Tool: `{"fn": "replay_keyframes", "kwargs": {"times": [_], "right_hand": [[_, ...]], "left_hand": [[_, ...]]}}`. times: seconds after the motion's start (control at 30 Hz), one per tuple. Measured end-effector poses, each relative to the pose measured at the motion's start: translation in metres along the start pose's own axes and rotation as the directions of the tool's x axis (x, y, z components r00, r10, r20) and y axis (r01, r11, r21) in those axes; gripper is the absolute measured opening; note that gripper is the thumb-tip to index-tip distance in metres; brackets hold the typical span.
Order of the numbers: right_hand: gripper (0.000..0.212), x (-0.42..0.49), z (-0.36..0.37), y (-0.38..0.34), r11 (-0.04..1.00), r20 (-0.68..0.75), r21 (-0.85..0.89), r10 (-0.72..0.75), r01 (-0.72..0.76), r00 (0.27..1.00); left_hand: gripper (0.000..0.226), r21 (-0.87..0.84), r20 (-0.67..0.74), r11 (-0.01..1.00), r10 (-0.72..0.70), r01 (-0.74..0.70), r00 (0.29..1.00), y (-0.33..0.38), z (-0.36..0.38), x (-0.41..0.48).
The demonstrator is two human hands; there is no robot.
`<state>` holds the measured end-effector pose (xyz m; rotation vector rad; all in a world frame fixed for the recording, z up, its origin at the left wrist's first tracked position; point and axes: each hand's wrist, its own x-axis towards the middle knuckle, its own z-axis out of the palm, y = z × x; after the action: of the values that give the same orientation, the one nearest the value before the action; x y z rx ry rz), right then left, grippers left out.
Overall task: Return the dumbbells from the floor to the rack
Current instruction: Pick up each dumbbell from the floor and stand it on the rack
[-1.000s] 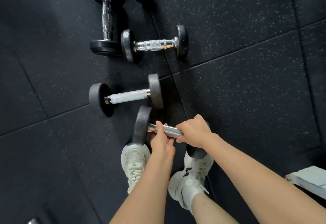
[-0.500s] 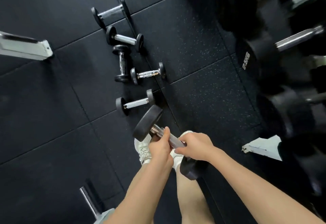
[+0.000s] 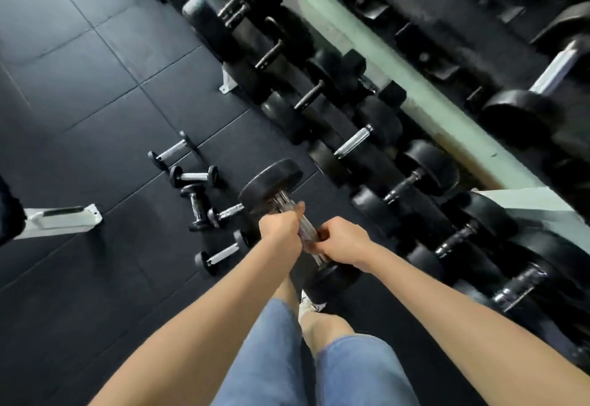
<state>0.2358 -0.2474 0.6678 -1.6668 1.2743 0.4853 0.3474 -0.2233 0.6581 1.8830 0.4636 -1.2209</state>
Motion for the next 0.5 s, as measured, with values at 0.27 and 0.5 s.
{"fn": "replay_keyframes", "kwargs": {"times": [0.27, 0.5], "right_hand": [[0.041, -0.015, -0.082, 0.012, 0.954, -0.214, 0.284, 0.160, -0.095, 0.964], [0.030, 0.015, -0.171, 0.010, 0.888, -0.315, 0.450, 0.257, -0.094, 0.914]], "left_hand": [[0.028, 0.226, 0.184, 0.963, 0.109, -0.150, 0.977, 0.063, 0.090, -0.056], [0.020, 0.383, 0.351, 0.883, 0.134, -0.272, 0.927, 0.133, 0.192, -0.062]]}}
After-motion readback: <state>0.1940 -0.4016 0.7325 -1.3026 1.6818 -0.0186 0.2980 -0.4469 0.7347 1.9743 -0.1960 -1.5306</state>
